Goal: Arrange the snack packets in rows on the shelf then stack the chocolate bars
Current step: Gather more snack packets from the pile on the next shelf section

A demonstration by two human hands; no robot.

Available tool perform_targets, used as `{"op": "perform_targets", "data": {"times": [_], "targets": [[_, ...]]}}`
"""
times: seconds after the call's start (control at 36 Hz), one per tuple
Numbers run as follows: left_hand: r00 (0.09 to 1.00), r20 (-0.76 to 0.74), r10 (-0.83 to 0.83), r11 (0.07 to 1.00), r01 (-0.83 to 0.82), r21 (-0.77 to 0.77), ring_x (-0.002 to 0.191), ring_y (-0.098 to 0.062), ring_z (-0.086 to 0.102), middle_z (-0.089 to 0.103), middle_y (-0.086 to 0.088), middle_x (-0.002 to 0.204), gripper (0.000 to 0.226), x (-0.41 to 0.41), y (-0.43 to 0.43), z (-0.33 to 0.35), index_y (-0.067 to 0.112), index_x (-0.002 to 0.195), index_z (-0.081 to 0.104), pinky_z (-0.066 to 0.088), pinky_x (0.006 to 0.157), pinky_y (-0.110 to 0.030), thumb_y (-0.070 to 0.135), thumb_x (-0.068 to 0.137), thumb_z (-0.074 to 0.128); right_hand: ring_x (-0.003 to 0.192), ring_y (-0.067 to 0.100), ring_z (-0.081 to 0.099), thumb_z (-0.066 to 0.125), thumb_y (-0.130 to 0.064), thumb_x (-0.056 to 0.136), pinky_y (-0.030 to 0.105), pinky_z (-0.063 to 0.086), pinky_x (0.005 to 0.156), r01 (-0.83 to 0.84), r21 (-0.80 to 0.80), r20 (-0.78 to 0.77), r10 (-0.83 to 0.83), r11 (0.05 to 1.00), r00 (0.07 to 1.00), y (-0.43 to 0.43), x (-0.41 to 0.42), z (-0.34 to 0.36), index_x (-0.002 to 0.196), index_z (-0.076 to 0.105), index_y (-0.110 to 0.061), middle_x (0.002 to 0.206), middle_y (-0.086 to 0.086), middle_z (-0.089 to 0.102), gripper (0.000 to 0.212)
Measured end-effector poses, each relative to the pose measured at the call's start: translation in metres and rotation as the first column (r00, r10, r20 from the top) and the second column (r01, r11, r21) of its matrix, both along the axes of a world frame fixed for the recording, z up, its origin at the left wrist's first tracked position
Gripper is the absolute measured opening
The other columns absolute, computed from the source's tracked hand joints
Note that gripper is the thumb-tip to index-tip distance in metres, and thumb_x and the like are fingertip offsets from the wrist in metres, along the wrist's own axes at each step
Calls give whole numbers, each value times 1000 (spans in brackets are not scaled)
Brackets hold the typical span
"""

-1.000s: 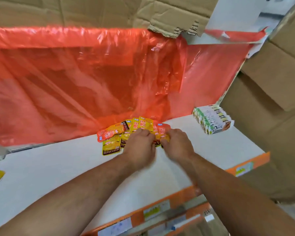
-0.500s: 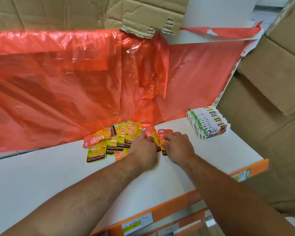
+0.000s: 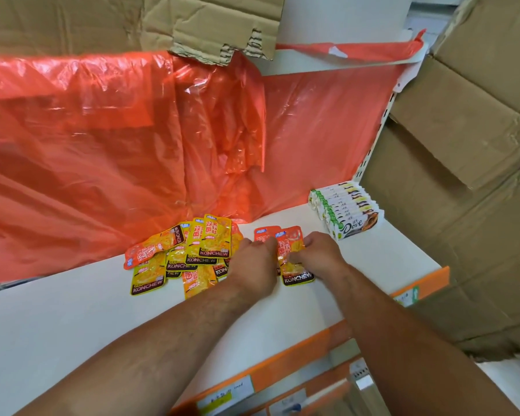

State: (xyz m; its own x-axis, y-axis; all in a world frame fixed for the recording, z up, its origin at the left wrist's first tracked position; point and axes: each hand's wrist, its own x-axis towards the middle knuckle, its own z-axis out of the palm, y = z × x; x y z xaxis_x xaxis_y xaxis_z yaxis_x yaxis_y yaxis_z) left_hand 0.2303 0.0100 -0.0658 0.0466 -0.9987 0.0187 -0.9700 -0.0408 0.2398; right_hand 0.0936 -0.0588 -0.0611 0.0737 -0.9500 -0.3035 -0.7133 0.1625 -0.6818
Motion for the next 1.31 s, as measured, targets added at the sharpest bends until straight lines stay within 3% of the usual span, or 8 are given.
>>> {"op": "perform_targets", "data": {"times": [0.17,0.39,0.5,0.67,0.83,1.03,1.22,1.31], "targets": [[997,-77,8,1000,-10,-16,102,-28,56,66,-10,104,23,-8,-2,0,19,104,67,33,91,-33,25,86,55,83,23,69,80,-21,75,37,56,76,22,-5,110,-22,1000,994,1,-4,-3,81,56,-18,93,7,71,26],[965,-162,209,978,-205,37,102,-35,56,57,-19,109,41,-21,0,2,5,122,38,42,79,-37,16,88,57,88,22,69,77,-28,82,37,57,81,10,-31,81,-7,999,997,2,-7,-6,99,60,-13,100,5,70,29],[892,-321,317,948,-294,118,103,-35,62,62,-18,112,45,-18,-5,5,4,116,41,47,78,-36,22,85,68,92,23,67,73,-32,87,34,56,78,26,-66,65,-22,998,998,1,-8,-7,109,59,-10,104,6,68,34],[848,-378,372,928,-335,161,105,-34,62,65,-15,112,30,-22,-5,4,3,112,53,47,76,-34,15,86,63,87,19,63,70,-35,89,27,43,66,27,-96,92,-18,995,996,2,-12,-6,108,58,-11,100,3,65,32],[594,-654,468,872,-429,234,81,-34,66,69,-13,84,8,-17,-8,5,5,82,67,48,62,-34,6,79,60,72,5,56,67,-34,93,22,41,56,14,-110,172,5,994,985,3,-15,-6,103,53,-18,90,-6,60,23],[237,-838,491,812,-473,342,54,-22,46,49,-3,54,22,1,5,1,19,45,49,35,57,-33,8,49,68,88,21,71,74,-28,88,44,58,85,19,-20,351,-10,1000,936,7,-9,-3,92,59,-21,97,1,73,16],[227,-858,461,831,-448,329,36,-15,32,34,7,38,49,30,37,22,20,52,35,20,38,-15,-5,75,70,94,27,71,67,0,88,48,57,89,-99,88,453,48,991,890,29,20,16,92,62,-18,98,6,72,20],[218,-862,458,822,-472,318,49,-19,43,39,5,44,49,47,54,26,19,50,36,36,52,-23,-4,75,72,96,29,70,70,1,85,49,56,90,-127,92,462,70,988,884,42,39,24,102,62,-13,104,10,72,23]]}}
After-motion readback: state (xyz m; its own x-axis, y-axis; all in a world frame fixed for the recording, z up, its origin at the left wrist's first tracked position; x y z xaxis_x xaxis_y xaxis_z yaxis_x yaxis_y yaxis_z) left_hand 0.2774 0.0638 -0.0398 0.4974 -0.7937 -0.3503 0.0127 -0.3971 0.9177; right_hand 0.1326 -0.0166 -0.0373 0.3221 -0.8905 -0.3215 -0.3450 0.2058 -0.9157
